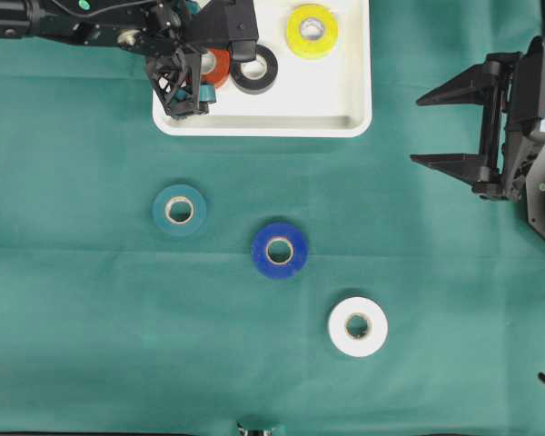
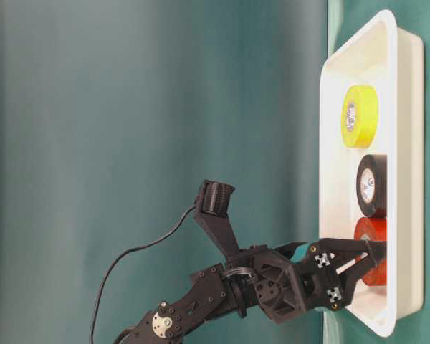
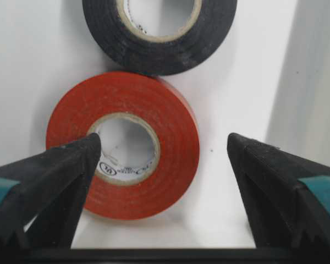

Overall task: Pick up the tape from a random location and place it into the white case.
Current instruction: 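Lower the orange roll into the tray beside the black roll, then open the left gripper to release the orange roll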

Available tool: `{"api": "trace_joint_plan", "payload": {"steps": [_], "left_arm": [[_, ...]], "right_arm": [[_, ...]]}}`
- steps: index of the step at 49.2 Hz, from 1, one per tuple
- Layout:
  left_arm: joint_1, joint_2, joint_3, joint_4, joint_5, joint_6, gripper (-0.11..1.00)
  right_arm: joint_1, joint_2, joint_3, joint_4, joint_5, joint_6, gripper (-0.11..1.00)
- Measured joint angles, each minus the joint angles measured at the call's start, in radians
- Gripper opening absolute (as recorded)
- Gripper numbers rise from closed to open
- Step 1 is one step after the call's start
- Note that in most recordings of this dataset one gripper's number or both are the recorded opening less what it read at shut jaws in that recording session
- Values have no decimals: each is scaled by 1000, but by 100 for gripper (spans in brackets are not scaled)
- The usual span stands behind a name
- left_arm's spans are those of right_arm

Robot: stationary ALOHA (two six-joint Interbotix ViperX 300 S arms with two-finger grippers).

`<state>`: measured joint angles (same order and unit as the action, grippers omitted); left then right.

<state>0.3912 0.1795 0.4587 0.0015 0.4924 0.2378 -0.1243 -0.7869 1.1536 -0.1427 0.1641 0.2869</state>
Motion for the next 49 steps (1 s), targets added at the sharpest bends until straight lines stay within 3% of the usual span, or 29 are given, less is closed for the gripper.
{"api": "trace_joint_plan", "payload": {"steps": [28,49], "left_arm": [[-2,-213,-127,0,264,44,97],[0,-295,-192,0,333,66,97]], "right_arm": [[0,2,-2,-2,2,0,87],[0,0,-11,-2,2,0,87]]}}
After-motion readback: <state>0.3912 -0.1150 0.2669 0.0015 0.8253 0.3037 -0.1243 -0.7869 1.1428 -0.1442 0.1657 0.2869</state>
